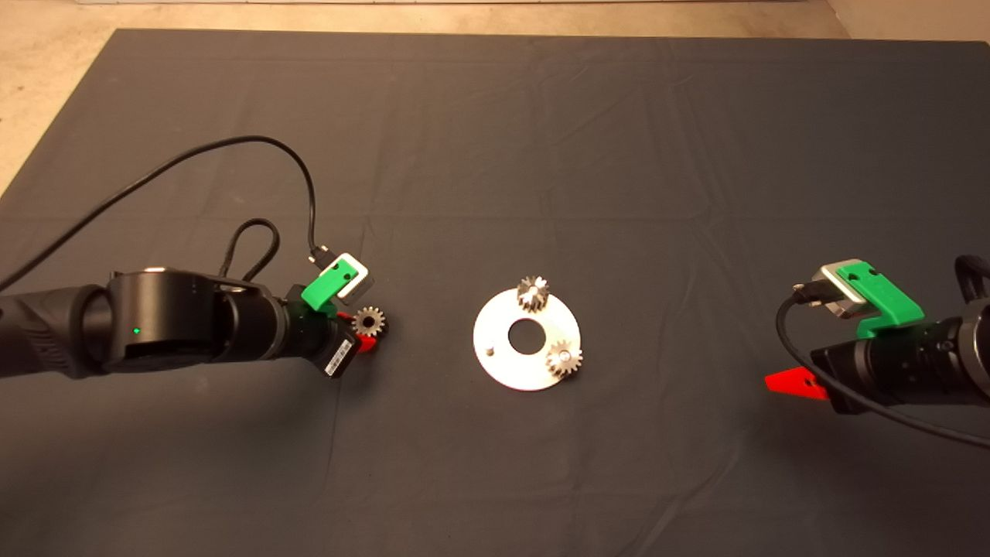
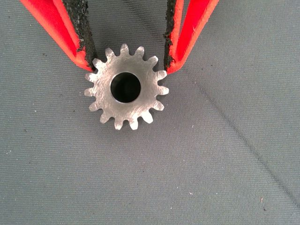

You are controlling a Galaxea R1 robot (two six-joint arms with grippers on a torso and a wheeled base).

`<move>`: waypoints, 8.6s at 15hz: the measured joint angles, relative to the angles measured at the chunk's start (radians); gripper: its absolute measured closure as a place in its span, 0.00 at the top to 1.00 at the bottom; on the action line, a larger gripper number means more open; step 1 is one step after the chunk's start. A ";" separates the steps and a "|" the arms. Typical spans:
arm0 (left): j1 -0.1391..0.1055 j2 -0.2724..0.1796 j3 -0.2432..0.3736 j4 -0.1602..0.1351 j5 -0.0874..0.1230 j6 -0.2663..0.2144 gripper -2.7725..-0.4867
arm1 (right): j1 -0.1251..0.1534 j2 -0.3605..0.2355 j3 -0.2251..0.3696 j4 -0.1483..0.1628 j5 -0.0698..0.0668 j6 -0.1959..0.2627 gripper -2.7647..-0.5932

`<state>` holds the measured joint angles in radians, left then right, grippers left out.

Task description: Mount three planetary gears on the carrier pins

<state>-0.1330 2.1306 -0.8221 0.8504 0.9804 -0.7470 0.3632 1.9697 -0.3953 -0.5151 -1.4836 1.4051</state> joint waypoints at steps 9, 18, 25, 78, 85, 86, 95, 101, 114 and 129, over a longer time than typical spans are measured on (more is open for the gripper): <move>0.000 0.003 0.000 0.006 -0.005 0.000 0.19 | 0.000 0.000 0.001 0.000 0.000 0.000 0.60; 0.000 0.003 0.000 0.007 -0.011 -0.008 0.24 | 0.000 0.000 0.003 0.000 0.000 0.000 0.60; 0.000 0.005 0.000 0.018 -0.047 -0.008 0.24 | 0.000 0.000 0.003 0.000 0.000 0.000 0.60; 0.067 0.030 0.000 0.168 -0.121 -0.016 0.20 | 0.000 0.000 0.004 0.013 0.043 0.002 0.60; 0.075 0.021 0.001 0.187 -0.135 -0.014 0.10 | 0.000 0.000 0.004 0.015 0.043 0.002 0.60; 0.075 0.019 0.001 0.187 -0.137 -0.014 0.10 | 0.000 0.000 0.004 0.015 0.045 0.002 0.60; 0.080 0.004 0.033 0.186 -0.114 -0.014 0.07 | 0.000 0.000 0.004 0.016 0.044 0.002 0.60; 0.080 -0.016 0.096 0.185 -0.105 -0.014 0.04 | 0.000 0.000 0.004 0.016 0.043 0.002 0.60; 0.024 0.073 0.185 0.182 -0.035 -0.006 0.04 | 0.000 0.000 0.004 0.016 0.044 -0.001 0.60; 0.016 0.169 0.184 0.179 -0.011 0.005 0.03 | 0.000 0.000 0.004 0.016 0.044 -0.001 0.60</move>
<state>-0.1172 2.2991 -0.6383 1.0298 0.9689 -0.7421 0.3632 1.9696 -0.3915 -0.4994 -1.4398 1.4036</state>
